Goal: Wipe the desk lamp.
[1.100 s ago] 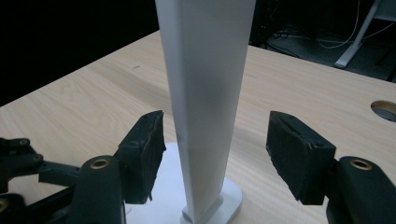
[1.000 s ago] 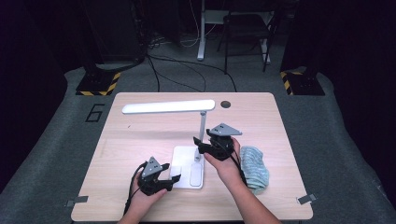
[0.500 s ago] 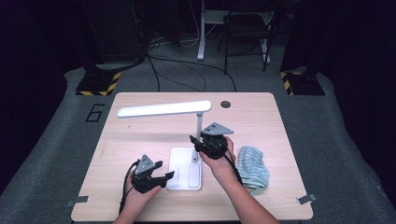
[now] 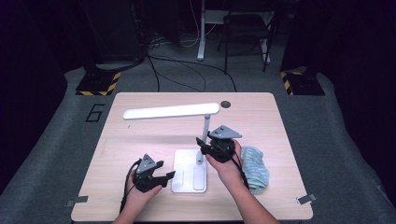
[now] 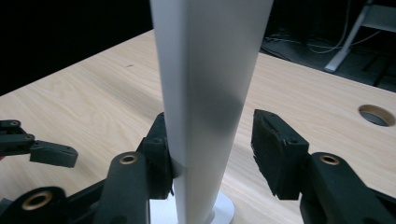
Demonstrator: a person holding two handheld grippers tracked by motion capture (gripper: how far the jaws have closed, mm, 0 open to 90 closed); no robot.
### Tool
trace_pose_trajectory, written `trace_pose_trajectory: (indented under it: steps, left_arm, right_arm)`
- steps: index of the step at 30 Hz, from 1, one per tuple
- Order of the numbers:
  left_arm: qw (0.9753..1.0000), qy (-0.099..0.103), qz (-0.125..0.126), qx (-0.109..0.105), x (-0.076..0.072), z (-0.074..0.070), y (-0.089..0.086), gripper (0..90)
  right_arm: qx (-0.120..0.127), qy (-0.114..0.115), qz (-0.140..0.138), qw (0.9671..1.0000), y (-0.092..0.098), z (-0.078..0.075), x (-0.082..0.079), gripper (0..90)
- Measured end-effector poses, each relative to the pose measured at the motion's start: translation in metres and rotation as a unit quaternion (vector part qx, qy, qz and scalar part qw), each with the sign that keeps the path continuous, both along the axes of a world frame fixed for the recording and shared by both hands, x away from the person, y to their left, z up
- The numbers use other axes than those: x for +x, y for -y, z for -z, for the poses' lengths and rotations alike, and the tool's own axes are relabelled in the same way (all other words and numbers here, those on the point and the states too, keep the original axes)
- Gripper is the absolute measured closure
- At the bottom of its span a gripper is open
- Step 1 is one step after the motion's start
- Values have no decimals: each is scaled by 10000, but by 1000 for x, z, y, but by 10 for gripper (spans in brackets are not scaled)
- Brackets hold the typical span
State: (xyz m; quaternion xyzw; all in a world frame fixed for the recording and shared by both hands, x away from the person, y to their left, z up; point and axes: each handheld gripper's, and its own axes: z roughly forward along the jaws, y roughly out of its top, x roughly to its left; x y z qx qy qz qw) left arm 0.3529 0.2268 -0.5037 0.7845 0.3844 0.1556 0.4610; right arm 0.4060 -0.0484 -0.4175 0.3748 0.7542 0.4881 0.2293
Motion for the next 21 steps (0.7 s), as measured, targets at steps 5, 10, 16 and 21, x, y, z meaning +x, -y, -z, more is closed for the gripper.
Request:
trace_pose_trajectory:
  steps: [5, 10, 16, 21]
  left_arm:
    - [10000, -14, 15, 14, -1, 0, 1, 326]
    - [10000, -21, 34, 71, 1, 0, 0, 326]
    - [10000, 4, 2, 60, 1, 2, 2, 326]
    - [9999, -49, 59, 114, 2, 1, 1, 326]
  right_arm:
    - [74, -3, 100, 9999, 5, 0, -4, 600]
    - [105, 13, -20, 9999, 4, 0, -2, 612]
    - [91, -20, -95, 9999, 0, -1, 2, 621]
    - [72, -50, -155, 9998, -5, -2, 4, 628]
